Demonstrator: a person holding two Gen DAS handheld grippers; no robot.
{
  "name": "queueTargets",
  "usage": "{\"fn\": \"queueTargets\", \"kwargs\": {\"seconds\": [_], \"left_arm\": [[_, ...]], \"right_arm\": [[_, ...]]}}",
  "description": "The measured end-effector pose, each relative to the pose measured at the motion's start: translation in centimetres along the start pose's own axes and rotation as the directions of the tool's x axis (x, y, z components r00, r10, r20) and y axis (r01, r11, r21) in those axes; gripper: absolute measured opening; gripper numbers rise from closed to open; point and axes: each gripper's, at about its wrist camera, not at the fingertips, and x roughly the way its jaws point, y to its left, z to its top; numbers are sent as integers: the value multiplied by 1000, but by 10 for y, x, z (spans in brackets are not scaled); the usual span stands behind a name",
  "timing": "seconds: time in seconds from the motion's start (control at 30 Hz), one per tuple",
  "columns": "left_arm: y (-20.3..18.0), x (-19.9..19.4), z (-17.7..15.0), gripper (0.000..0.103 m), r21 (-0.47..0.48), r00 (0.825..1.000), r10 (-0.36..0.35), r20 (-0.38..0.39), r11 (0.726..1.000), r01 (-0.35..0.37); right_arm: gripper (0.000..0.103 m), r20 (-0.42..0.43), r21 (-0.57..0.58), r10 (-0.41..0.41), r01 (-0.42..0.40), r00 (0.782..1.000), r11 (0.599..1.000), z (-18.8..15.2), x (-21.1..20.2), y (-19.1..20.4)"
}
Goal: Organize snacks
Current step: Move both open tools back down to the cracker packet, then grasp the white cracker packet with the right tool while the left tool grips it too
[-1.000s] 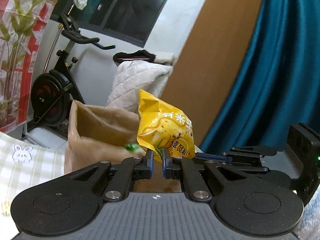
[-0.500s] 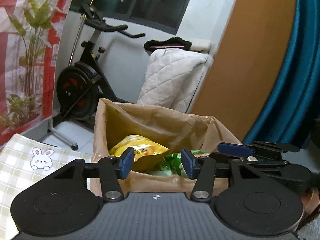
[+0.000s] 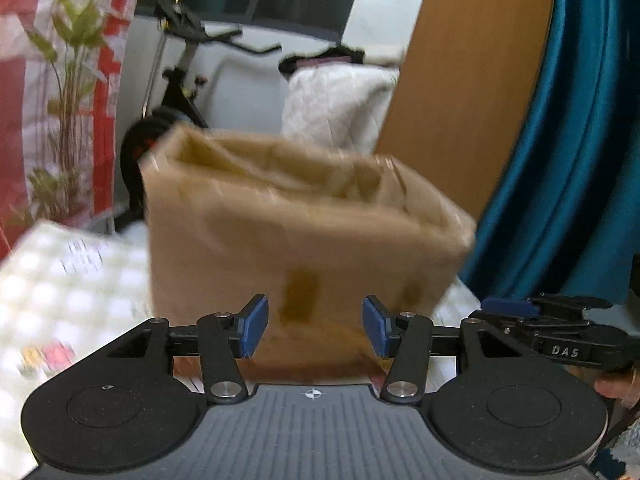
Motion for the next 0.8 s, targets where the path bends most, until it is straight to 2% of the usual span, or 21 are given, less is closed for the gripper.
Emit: {"fn": "queueTargets", "kwargs": {"seconds": [0.17,0.23,0.3,0.4,0.57,0.8], "left_arm": [[-11,24,-33,54,-36,991,-49,-123,998,45],[-17,32,-43,54,-34,985,-63,-161,998,58],[-19,42,-52,54,-57,973,-103,-207,994,93],[-22,54,-66,54,-85,955,-135,-264,990,117],[-22,63,-86,53,-129,926,-190,-327,979,155],[-25,72,-104,53,-194,907,-230,-354,966,170]], "right_arm": [[36,-106,67,-44,52,993,996,-57,6,-13],[36,-144,110,-47,64,988,992,-77,8,-18],[36,-181,89,-72,89,981,992,-94,11,-15],[36,-216,83,-76,96,973,992,-109,15,-12],[36,-237,135,-104,138,966,981,-125,15,-20],[38,-233,193,-63,110,970,975,-128,19,-27]]}}
